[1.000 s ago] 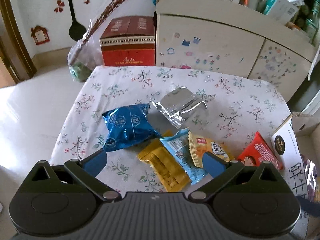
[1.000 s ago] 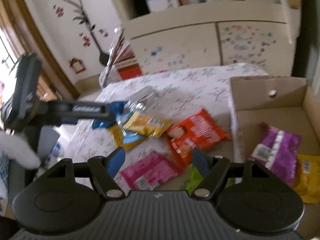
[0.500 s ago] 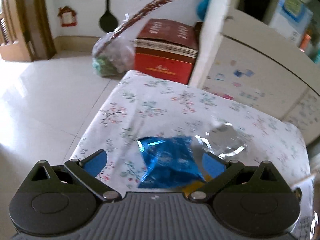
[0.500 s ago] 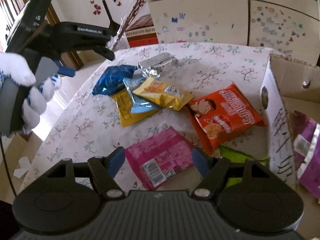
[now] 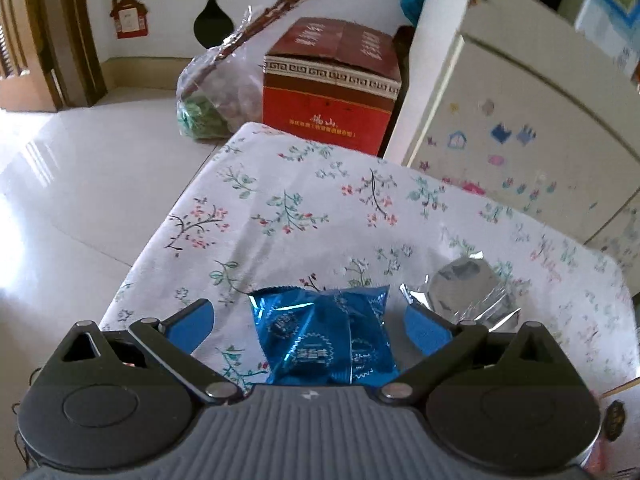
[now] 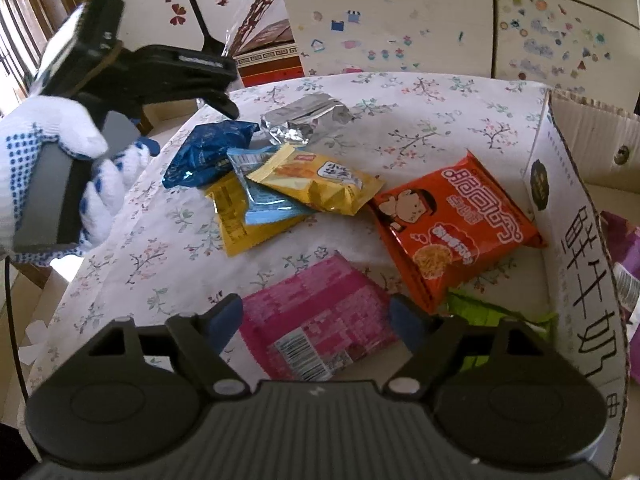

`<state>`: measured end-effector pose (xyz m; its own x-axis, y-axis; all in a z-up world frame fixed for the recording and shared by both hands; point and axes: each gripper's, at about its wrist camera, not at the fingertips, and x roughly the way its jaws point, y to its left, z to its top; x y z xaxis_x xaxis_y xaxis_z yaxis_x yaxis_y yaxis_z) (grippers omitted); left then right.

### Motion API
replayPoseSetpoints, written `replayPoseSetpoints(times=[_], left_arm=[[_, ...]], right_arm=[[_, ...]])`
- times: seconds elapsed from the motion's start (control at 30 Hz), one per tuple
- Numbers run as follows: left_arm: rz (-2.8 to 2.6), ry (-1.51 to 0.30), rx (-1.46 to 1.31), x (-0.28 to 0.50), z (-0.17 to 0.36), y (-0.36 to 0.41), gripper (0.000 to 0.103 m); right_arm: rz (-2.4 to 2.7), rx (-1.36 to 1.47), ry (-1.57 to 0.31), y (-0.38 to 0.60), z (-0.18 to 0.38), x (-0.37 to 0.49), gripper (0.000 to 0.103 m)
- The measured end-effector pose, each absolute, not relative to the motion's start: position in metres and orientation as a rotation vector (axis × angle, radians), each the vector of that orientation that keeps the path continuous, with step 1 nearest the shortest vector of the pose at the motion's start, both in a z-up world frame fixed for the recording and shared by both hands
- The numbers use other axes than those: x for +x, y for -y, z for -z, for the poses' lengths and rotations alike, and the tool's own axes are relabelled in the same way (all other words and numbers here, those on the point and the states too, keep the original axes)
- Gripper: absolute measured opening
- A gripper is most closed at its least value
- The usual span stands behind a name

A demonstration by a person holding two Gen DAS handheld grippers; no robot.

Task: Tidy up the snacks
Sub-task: 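Grasp the blue snack bag with the left gripper while the right lowers onto the pink bag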

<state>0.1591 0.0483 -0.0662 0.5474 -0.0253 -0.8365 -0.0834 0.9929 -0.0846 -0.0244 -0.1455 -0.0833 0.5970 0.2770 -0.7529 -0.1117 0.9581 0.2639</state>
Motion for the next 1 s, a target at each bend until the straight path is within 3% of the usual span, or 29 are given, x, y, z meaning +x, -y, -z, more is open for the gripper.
replayPoseSetpoints(times=[0.27,0.43,0.7,1.0], left_arm=[[-0.060,-1.028,-0.016,0.154,0.092,-0.040,0.098],[-0.026,-1.025,-0.036,0.149,0.087,-0.045,0.080],[-0.034,-1.036,-0.048,0.140,0.082,-0.046,0.077],[-0.023,-0.991,-0.040,0.123,0.060,-0.046,0.077]], right_arm=[[-0.235,0.192,-0.889,0.145,0.092,-0.022,0.092],[-0.274,0.141,-0.869,0.135,0.093,-0.024,0.093],[-0.318,0.051,-0.868,0.121,0.094,-0.029,0.090],[-0.330,-0.012,-0.860,0.108,0.097,-0.033,0.096]])
